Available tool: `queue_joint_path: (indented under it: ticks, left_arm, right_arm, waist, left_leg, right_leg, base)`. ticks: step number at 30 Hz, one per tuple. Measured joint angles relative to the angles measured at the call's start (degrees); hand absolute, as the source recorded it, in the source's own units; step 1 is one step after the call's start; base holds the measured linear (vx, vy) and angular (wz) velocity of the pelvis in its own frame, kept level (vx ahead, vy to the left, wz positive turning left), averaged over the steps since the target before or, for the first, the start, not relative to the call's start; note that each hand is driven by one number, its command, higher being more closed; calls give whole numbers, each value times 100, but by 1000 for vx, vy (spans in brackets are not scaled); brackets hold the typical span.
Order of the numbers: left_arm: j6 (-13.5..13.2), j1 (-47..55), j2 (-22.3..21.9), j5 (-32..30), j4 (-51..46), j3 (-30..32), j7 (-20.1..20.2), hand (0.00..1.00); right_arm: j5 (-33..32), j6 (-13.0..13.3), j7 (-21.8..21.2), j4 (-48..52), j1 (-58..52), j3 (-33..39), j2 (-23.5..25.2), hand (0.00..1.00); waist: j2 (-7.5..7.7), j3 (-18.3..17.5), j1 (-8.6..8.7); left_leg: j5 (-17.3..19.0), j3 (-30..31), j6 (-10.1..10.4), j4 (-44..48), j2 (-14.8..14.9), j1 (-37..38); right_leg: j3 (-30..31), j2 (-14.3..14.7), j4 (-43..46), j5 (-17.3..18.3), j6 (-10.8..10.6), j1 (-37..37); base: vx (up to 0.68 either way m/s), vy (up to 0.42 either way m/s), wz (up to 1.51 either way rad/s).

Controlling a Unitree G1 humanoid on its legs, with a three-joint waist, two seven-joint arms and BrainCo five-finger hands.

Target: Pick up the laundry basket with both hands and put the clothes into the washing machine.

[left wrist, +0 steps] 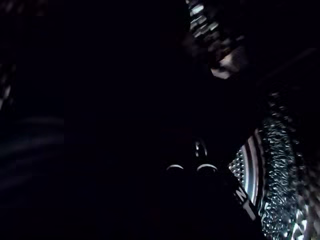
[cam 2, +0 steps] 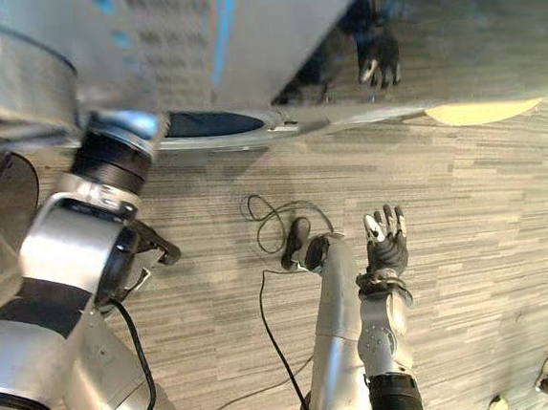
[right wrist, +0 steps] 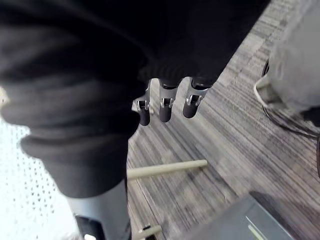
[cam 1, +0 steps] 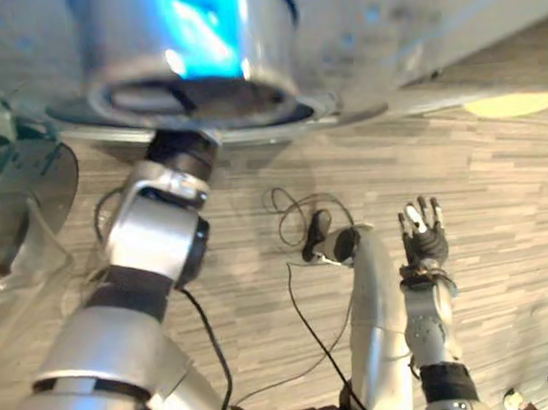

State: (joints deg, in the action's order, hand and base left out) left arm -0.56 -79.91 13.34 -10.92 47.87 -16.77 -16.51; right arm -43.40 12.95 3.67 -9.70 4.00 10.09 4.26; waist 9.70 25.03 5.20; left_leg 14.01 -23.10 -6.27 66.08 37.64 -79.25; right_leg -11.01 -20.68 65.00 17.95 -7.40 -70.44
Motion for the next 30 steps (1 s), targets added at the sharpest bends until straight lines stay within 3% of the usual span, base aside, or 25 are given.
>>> queue_joint_path:
  ticks: [2, 6, 9, 11, 15, 16, 17, 22, 26, 30]
  left_arm:
    - [207, 624, -178, -958, 1, -173, 23, 0]
    - [288, 1402, -161, -2443, -58, -447, -181, 0]
    - [339, 1818, -143, -3156, -107, -391, -261, 0]
    - [393, 2196, -194, -3172, -300, -62, -217, 0]
    - [409, 2518, -347, -2213, -321, 1090, -89, 0]
    - [350, 2509, -349, -1194, -295, 1718, -151, 0]
    - [249, 2509, -319, -886, -266, 1874, -209, 0]
    - [-258, 2517, -158, 855, 127, 2450, -339, 0]
    - [-548, 2923, -460, 1720, 191, 2829, -238, 0]
    - [-626, 3948, -947, 2335, 53, 2867, -267, 0]
  right_arm:
    - [-4, 23, -73, -2, -16, -58, -3, 0]
    - [0, 164, -131, -20, -314, -120, -24, 0]
    - [14, 325, -108, -29, -520, -94, -92, 0]
    - [27, 334, -98, -37, -536, -53, -94, 0]
    - [108, 253, 11, -59, -543, 137, -126, 0]
    - [125, 170, 53, -87, -543, 165, -204, 0]
    - [128, 154, 69, -91, -542, 165, -222, 0]
    - [136, 30, 144, -273, -304, 175, -245, 0]
    - [144, 21, 164, -377, -185, 173, -242, 0]
    - [337, 19, 249, -647, -179, 56, -247, 0]
  waist:
    - [-3, -1, -6]
    - [-19, 3, -169]
    - [-125, 20, -286]
    - [-191, 18, -299]
    - [-211, 23, -308]
    - [-229, 34, -305]
    - [-229, 34, -309]
    - [-230, 35, -354]
    - [-233, 36, -393]
    - [-244, 41, -430]
  left_leg:
    - [-106, 0, -59, -160, -67, 148]
    - [-179, 12, 37, -393, -101, 391]
    - [-242, 76, 133, -622, -278, 639]
    - [-259, 60, 163, -732, -322, 793]
    - [-278, -11, 202, -860, -392, 927]
    - [-300, -30, 230, -889, -413, 928]
    - [-307, -31, 234, -892, -418, 928]
    - [-357, -42, 197, -899, -417, 932]
    - [-375, -46, 161, -854, -435, 996]
    - [-356, -133, 170, -885, -465, 1414]
  right_leg:
    - [-152, 4, -182, -2, 0, 235]
    - [-367, 15, -387, 0, 3, 564]
    - [-540, -44, -561, 5, 6, 923]
    - [-601, -49, -686, 9, 2, 1123]
    - [-600, -76, -760, 14, -2, 1205]
    - [-592, -100, -741, 15, 0, 1174]
    - [-583, -106, -726, 18, 4, 1160]
    - [-568, -113, -679, 24, 19, 1129]
    - [-540, -148, -640, 24, 19, 1174]
    - [-480, -185, -632, 60, 23, 1496]
  base:
    - [96, -34, 7]
    - [87, -44, 6]
    - [44, -34, 26]
    - [8, -32, 19]
    - [-36, -54, 7]
    - [-64, -81, 3]
    - [-54, -68, 3]
    - [-41, -68, 1]
    - [-28, -45, 3]
    - [-27, -53, 6]
